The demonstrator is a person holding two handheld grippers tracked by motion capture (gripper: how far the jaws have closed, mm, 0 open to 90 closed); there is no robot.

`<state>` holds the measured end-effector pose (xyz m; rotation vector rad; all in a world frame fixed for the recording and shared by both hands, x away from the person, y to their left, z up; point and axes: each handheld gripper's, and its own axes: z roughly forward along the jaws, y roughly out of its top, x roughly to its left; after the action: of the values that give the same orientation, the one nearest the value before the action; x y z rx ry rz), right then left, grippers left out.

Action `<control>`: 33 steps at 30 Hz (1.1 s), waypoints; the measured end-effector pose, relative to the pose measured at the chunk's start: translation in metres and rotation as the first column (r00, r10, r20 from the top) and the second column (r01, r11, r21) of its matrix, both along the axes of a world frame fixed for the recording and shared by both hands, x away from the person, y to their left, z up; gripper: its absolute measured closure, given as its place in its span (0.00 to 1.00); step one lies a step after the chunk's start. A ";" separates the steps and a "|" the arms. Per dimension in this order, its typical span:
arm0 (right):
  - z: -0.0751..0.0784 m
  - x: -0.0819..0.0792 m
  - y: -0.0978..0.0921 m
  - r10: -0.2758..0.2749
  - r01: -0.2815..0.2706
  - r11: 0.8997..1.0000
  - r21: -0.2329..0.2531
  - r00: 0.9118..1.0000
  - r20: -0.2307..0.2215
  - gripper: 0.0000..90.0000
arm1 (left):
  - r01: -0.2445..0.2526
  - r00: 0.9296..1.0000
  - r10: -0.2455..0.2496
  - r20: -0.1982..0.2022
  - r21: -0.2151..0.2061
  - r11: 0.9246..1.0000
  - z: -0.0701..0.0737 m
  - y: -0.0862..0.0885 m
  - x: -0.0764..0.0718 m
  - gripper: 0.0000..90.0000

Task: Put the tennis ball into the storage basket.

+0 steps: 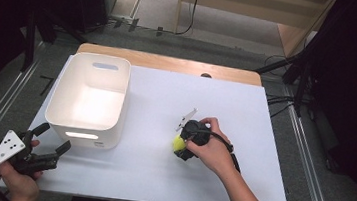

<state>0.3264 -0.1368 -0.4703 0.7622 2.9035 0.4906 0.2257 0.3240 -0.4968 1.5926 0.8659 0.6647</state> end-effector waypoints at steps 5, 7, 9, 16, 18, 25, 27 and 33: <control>-0.001 0.001 0.000 -0.006 0.006 1.000 0.014 1.000 -0.011 0.24 | 0.000 1.000 0.000 -0.001 0.002 1.000 0.000 0.000 0.000 0.08; 0.000 0.002 0.000 -0.006 0.006 1.000 0.022 1.000 -0.013 0.26 | 0.000 1.000 0.000 -0.001 0.002 1.000 0.000 0.000 0.000 0.08; 0.001 0.003 0.000 -0.005 0.005 1.000 0.017 1.000 -0.018 0.26 | 0.002 1.000 -0.002 -0.001 0.002 1.000 0.000 0.000 0.000 0.08; 0.003 0.002 -0.001 -0.015 0.015 1.000 0.011 1.000 -0.018 0.26 | 0.005 1.000 -0.005 -0.003 -0.003 1.000 0.000 0.001 0.001 0.08; 0.005 0.003 -0.003 -0.012 0.012 1.000 0.016 1.000 -0.020 0.26 | 0.005 1.000 -0.005 -0.003 -0.003 1.000 0.000 0.001 0.001 0.08; 0.011 0.003 -0.003 -0.006 0.007 1.000 0.026 1.000 -0.020 0.26 | 0.011 1.000 -0.011 0.000 -0.004 1.000 0.000 0.001 0.000 0.08; 0.014 0.004 -0.003 0.010 -0.010 0.999 0.032 1.000 -0.017 0.26 | 0.011 1.000 -0.011 -0.001 -0.004 1.000 0.000 0.001 0.000 0.08; 0.022 0.005 0.002 0.025 -0.025 0.999 0.023 1.000 -0.012 0.26 | 0.009 1.000 -0.009 -0.002 -0.008 1.000 0.000 0.001 0.000 0.08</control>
<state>0.3309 -0.1346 -0.4481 0.7354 2.9272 0.5249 0.2258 0.3248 -0.4967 1.5896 0.8612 0.6529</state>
